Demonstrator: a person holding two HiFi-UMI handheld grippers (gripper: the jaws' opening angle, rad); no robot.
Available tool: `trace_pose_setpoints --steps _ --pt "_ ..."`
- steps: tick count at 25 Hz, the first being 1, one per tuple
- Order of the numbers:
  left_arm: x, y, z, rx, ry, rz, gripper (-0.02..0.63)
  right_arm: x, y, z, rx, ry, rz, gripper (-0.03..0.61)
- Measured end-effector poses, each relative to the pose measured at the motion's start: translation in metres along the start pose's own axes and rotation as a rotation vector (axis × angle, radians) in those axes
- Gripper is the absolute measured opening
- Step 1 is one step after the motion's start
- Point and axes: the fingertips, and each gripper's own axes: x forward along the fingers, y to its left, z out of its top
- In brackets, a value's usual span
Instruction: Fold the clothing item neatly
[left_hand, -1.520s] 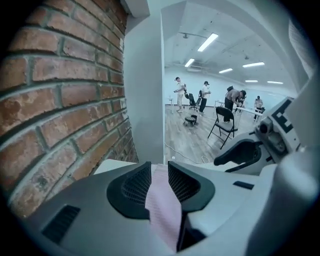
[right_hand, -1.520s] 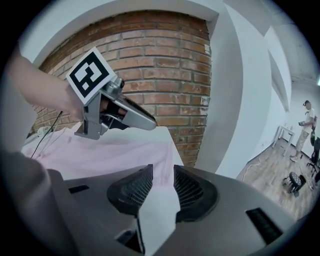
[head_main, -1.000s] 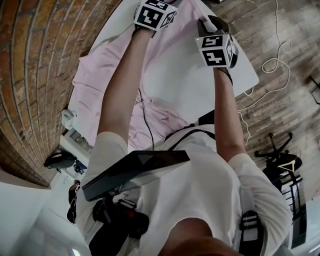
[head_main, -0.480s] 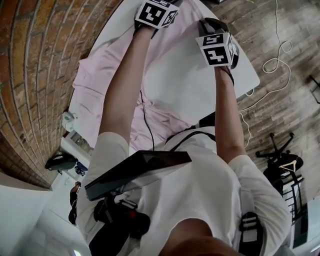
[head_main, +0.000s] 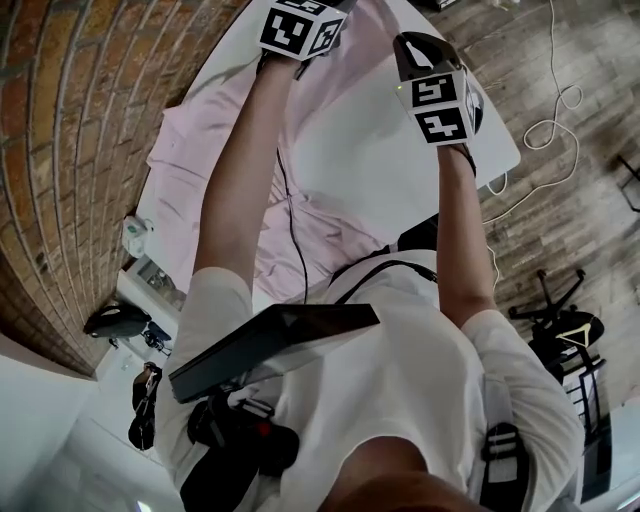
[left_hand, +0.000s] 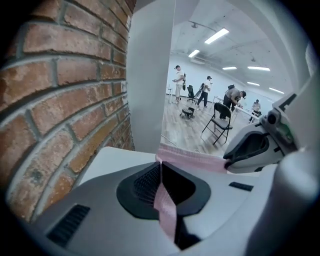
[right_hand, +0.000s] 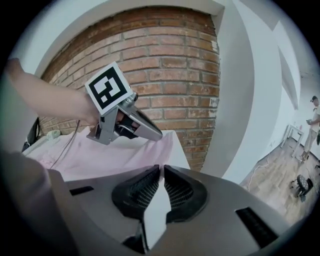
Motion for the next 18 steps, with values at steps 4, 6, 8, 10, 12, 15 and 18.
trace_pose_setpoints --steps 4,6,8,10,12,15,18 --pt "-0.061 0.002 0.005 -0.007 -0.074 0.025 0.015 -0.031 0.035 0.042 -0.049 -0.104 0.055 0.035" --pt "-0.097 0.004 0.002 -0.008 -0.111 0.048 0.015 -0.044 0.063 0.060 -0.090 -0.132 0.086 0.035" --pt "-0.134 0.008 -0.006 -0.002 -0.140 0.078 0.015 -0.053 0.097 0.076 -0.132 -0.156 0.115 0.035" --pt "-0.170 0.013 -0.022 0.001 -0.158 0.119 0.015 -0.062 0.134 0.090 -0.180 -0.180 0.152 0.037" --pt "-0.206 0.015 -0.040 -0.010 -0.177 0.160 0.015 -0.072 0.172 0.101 -0.225 -0.202 0.191 0.035" --pt "-0.258 0.014 -0.070 -0.036 -0.202 0.212 0.015 -0.086 0.231 0.109 -0.287 -0.223 0.248 0.035" --pt "-0.304 0.014 -0.108 -0.057 -0.203 0.260 0.015 -0.093 0.293 0.108 -0.353 -0.224 0.308 0.035"
